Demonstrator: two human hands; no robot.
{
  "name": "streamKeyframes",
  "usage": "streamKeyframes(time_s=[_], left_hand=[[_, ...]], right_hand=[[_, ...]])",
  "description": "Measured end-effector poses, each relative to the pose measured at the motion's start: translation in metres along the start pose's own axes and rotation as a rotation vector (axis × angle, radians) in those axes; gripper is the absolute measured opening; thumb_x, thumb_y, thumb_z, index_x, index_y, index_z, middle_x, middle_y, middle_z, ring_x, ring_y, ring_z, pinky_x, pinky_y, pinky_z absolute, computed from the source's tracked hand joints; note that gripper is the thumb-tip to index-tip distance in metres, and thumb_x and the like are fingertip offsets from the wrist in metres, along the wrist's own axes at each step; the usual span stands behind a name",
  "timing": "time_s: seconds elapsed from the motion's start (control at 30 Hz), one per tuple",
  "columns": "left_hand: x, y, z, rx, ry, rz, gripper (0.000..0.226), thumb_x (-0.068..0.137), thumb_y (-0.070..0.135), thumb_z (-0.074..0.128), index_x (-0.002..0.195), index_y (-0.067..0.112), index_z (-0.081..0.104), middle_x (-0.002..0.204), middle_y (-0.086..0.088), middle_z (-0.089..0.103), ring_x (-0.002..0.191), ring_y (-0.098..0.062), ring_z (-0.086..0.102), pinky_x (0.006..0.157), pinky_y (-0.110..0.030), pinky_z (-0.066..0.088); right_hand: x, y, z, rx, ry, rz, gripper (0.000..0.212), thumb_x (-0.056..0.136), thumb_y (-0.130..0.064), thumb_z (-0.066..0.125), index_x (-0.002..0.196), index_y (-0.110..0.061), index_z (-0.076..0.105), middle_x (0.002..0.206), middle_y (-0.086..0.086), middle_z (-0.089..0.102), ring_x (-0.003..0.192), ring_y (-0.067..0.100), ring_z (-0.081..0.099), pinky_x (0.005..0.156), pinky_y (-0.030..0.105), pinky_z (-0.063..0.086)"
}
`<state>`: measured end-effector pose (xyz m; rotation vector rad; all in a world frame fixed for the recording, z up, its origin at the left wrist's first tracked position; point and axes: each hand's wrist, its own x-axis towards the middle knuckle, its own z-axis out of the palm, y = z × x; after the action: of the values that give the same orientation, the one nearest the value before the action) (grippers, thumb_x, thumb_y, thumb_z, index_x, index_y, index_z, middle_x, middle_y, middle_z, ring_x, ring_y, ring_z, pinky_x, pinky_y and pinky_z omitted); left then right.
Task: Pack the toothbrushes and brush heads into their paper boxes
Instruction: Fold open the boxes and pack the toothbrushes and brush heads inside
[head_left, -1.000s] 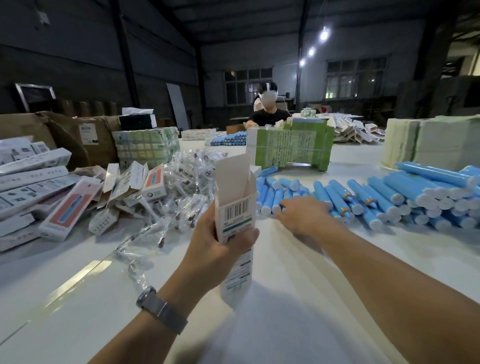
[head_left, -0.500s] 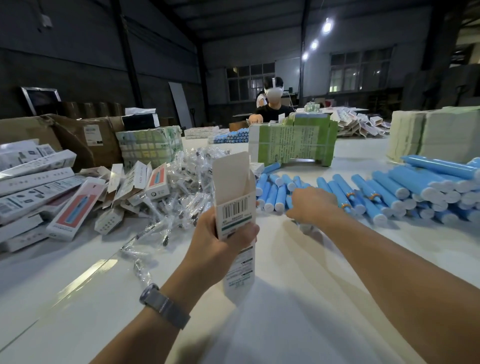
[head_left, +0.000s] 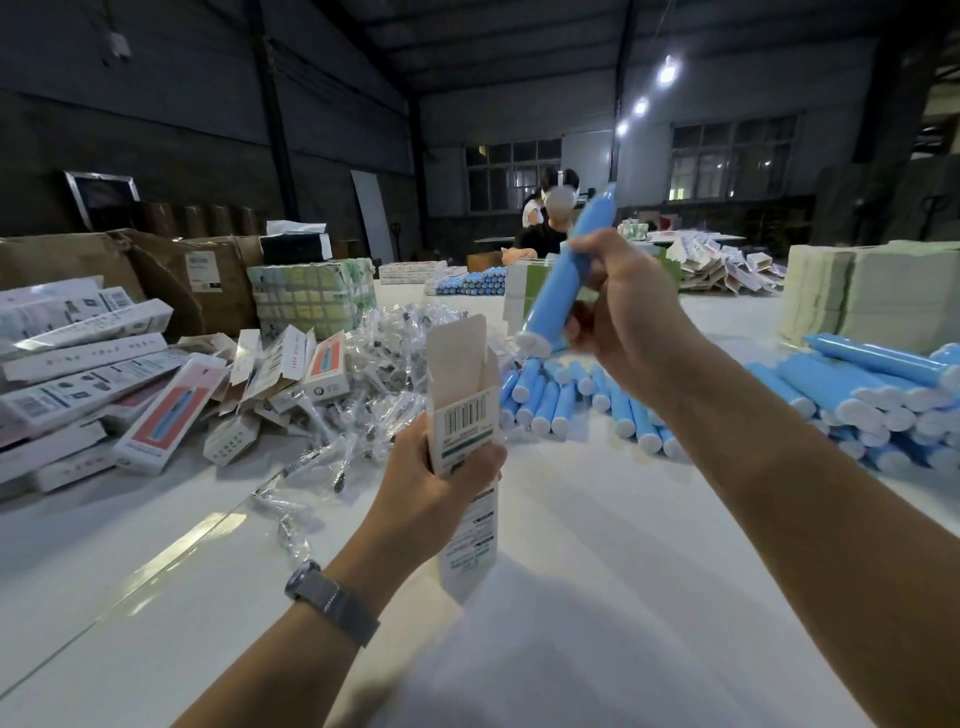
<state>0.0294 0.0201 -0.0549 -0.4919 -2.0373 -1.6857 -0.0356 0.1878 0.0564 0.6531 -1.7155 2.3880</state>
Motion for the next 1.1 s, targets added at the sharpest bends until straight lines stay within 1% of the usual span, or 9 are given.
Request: streamKeyframes(time_s=[0.1,0.17,0.33,0.47,0.63,0.7,0.8,0.97,1.1], left_hand=[[0.001,-0.001,-0.001,0.001,0.011,-0.022,0.053,0.065,0.046,0.067,0.100,0.007,0.064,0.080,-0.009,0.066,0.073,-0.013,0.066,0.067,-0.019,0.056],[0.001,-0.001,-0.001,0.004,0.010,-0.023,0.041,0.071,0.035,0.069,0.100,0.007,0.063,0.081,-0.008,0.066,0.073,-0.013,0.066,0.067,-0.019,0.056],[0.002,-0.003,0.000,0.018,0.014,-0.007,0.030,0.075,0.028,0.065,0.098,0.009,0.064,0.079,-0.004,0.067,0.072,-0.010,0.066,0.064,-0.015,0.053],[0.004,-0.004,-0.001,0.000,0.026,-0.010,0.033,0.074,0.029,0.065,0.099,0.009,0.065,0.077,-0.006,0.067,0.071,-0.007,0.064,0.062,-0.013,0.052],[0.006,-0.006,-0.001,-0.009,0.050,0.012,0.020,0.074,0.025,0.064,0.087,0.010,0.065,0.069,0.002,0.067,0.065,-0.008,0.063,0.061,-0.016,0.052],[0.007,-0.005,-0.002,-0.029,0.077,0.019,0.010,0.074,0.022,0.063,0.081,0.015,0.064,0.066,0.004,0.067,0.062,-0.006,0.062,0.059,-0.016,0.051],[0.009,-0.007,-0.007,0.010,0.102,0.034,0.009,0.078,0.019,0.066,0.083,0.024,0.062,0.067,0.019,0.067,0.065,0.000,0.064,0.058,-0.012,0.049],[0.014,-0.016,-0.020,0.040,0.207,-0.028,0.022,0.091,0.006,0.067,0.093,0.028,0.066,0.079,0.022,0.072,0.072,0.005,0.065,0.066,-0.022,0.045],[0.018,-0.017,-0.026,0.039,0.274,0.001,0.017,0.086,0.013,0.071,0.082,0.029,0.068,0.075,0.020,0.072,0.065,0.005,0.064,0.058,-0.020,0.050]], right_hand=[[-0.022,-0.017,0.025,0.048,-0.143,-0.078,0.026,0.080,-0.025,0.057,0.105,-0.019,0.052,0.072,0.000,0.063,0.052,0.011,0.056,0.049,0.023,0.043],[-0.033,-0.016,0.034,-0.151,-0.199,-0.177,0.025,0.086,-0.021,0.058,0.108,-0.021,0.048,0.081,0.004,0.061,0.052,0.009,0.056,0.048,0.022,0.043],[-0.037,-0.017,0.037,-0.385,-0.169,-0.384,0.030,0.092,-0.009,0.061,0.110,-0.025,0.042,0.088,0.004,0.054,0.056,0.000,0.055,0.049,0.016,0.046],[-0.036,-0.010,0.039,-0.516,-0.151,-0.548,0.039,0.089,-0.008,0.064,0.103,-0.035,0.039,0.094,-0.002,0.054,0.084,0.027,0.063,0.070,0.039,0.059],[-0.030,0.005,0.037,-0.793,-0.362,-0.443,0.039,0.086,-0.010,0.070,0.118,-0.016,0.049,0.098,-0.007,0.058,0.076,0.023,0.060,0.072,0.037,0.056],[-0.028,0.014,0.036,-0.818,-0.401,-0.422,0.039,0.085,-0.011,0.072,0.117,-0.020,0.052,0.097,-0.010,0.056,0.069,0.012,0.054,0.067,0.028,0.052],[-0.024,0.023,0.034,-0.615,-0.388,-0.335,0.029,0.089,-0.017,0.069,0.109,-0.031,0.055,0.097,-0.007,0.057,0.068,0.007,0.051,0.061,0.019,0.048],[-0.012,0.047,0.015,-0.352,-0.308,-0.220,0.020,0.088,-0.018,0.063,0.107,-0.024,0.063,0.081,-0.013,0.061,0.065,0.006,0.056,0.053,0.018,0.044],[0.010,0.092,-0.002,-0.805,-0.184,-0.164,0.015,0.094,-0.012,0.059,0.104,-0.020,0.065,0.090,-0.003,0.065,0.071,0.005,0.058,0.069,0.024,0.048]])
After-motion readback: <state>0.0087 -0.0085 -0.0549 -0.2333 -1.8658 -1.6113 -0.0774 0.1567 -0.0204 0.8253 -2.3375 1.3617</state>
